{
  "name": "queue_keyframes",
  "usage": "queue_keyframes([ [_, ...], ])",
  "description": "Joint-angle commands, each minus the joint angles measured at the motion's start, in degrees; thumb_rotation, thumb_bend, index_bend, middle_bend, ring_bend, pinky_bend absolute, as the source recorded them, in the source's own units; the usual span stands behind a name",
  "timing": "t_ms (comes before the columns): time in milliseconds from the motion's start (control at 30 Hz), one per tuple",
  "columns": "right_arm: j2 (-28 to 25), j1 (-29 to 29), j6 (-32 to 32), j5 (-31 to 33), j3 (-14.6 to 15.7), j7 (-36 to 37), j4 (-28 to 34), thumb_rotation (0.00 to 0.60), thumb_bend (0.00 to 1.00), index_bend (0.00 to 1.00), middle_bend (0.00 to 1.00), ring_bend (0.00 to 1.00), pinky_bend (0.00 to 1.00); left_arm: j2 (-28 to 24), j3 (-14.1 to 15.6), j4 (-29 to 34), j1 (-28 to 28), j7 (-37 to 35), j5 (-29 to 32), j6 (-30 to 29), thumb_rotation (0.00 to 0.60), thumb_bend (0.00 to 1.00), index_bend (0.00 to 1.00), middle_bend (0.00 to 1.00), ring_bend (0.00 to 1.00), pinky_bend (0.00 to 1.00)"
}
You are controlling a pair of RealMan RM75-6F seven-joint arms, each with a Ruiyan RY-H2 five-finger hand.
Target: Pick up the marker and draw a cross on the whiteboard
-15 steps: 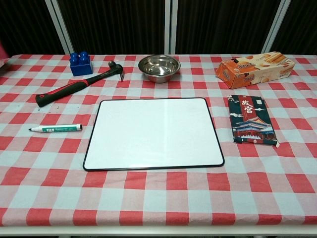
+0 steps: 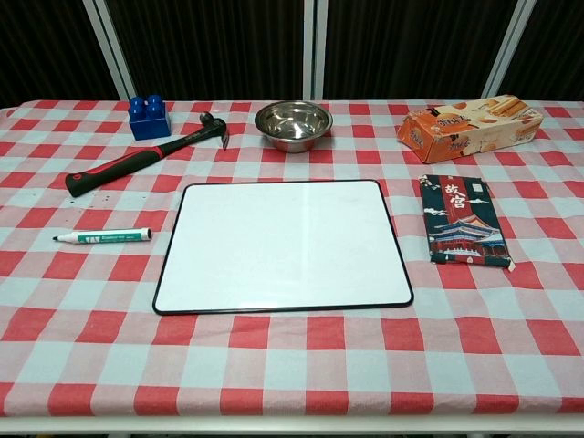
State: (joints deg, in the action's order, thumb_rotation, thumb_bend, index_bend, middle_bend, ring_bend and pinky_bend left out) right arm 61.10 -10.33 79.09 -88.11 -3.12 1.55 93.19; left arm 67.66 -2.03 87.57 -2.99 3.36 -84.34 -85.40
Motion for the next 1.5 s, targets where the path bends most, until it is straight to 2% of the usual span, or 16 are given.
queue_keyframes([
  [33,-0.1,-0.2,0.1,-0.3,-0.2,0.0,-0.1,0.6,0.1,0.0,0.0,0.0,0.0,-0.8,-0.8,-0.6,-3.6,0.1,-2.7,3.0,0.6,0.06,0.18,0.14,0.08,0.09],
  [133,-0.3,-0.4,0.4,-0.7,-0.3,0.1,-0.2,0.6,0.1,0.0,0.0,0.0,0.0,-1.5,-2.4,-0.1,-8.0,-1.2,-3.8,7.2,0.6,0.06,0.19,0.14,0.09,0.17],
  [233,-0.4,-0.3,0.7,-0.6,-0.4,0.3,-0.2,0.6,0.11,0.0,0.0,0.0,0.0,-0.9,-4.1,0.0,-12.4,-2.1,-4.0,11.6,0.6,0.06,0.23,0.14,0.18,0.4],
  [267,-0.5,-0.3,0.8,-0.6,-0.5,0.4,-0.3,0.6,0.11,0.0,0.0,0.0,0.0,-0.3,-4.8,-0.1,-14.3,-2.4,-3.7,13.7,0.6,0.06,0.25,0.16,0.23,0.51],
  [367,-0.5,-0.1,0.9,-0.3,-0.4,0.7,-0.5,0.6,0.11,0.0,0.0,0.0,0.0,2.4,-6.3,-0.8,-19.0,-1.9,-1.8,19.7,0.6,0.07,0.32,0.28,0.41,0.75],
  [433,-0.5,0.0,0.9,-0.2,-0.4,0.9,-0.7,0.6,0.11,0.0,0.0,0.0,0.0,4.2,-7.0,-1.1,-22.0,-0.6,0.1,24.1,0.6,0.09,0.36,0.35,0.49,0.82],
  [567,-0.7,0.3,0.9,0.4,-0.3,1.2,-1.1,0.6,0.11,0.0,0.0,0.0,0.0,8.7,-7.6,-2.8,-25.9,2.9,3.5,29.1,0.6,0.22,0.46,0.49,0.69,0.98],
  [733,-0.5,0.3,0.5,1.0,-0.2,1.5,-1.5,0.6,0.11,0.0,0.0,0.0,0.0,12.5,-7.4,-1.8,-28.9,11.8,11.3,34.4,0.6,0.25,0.46,0.5,0.74,1.0],
  [900,-0.5,0.2,0.1,1.1,-0.1,1.7,-1.8,0.6,0.11,0.0,0.0,0.0,0.0,15.6,-6.1,-0.9,-30.8,21.7,18.3,35.8,0.6,0.25,0.46,0.5,0.76,1.0],
  [1167,-0.3,0.6,-0.2,1.6,0.1,2.0,-2.1,0.6,0.11,0.0,0.0,0.0,0.0,20.9,-5.0,-1.1,-32.7,30.6,28.7,33.8,0.6,0.25,0.46,0.5,0.77,1.0],
  [1367,-0.5,0.7,-0.2,1.7,0.2,1.8,-1.8,0.6,0.11,0.0,0.0,0.0,0.0,24.2,-4.6,-2.2,-33.8,35.7,33.2,30.3,0.6,0.25,0.46,0.5,0.78,1.0],
  [1500,-0.7,0.9,-0.2,1.9,0.3,1.7,-1.7,0.6,0.11,0.0,0.0,0.0,0.0,25.1,-4.7,-2.6,-34.2,36.6,34.8,28.8,0.6,0.25,0.46,0.5,0.78,1.0],
])
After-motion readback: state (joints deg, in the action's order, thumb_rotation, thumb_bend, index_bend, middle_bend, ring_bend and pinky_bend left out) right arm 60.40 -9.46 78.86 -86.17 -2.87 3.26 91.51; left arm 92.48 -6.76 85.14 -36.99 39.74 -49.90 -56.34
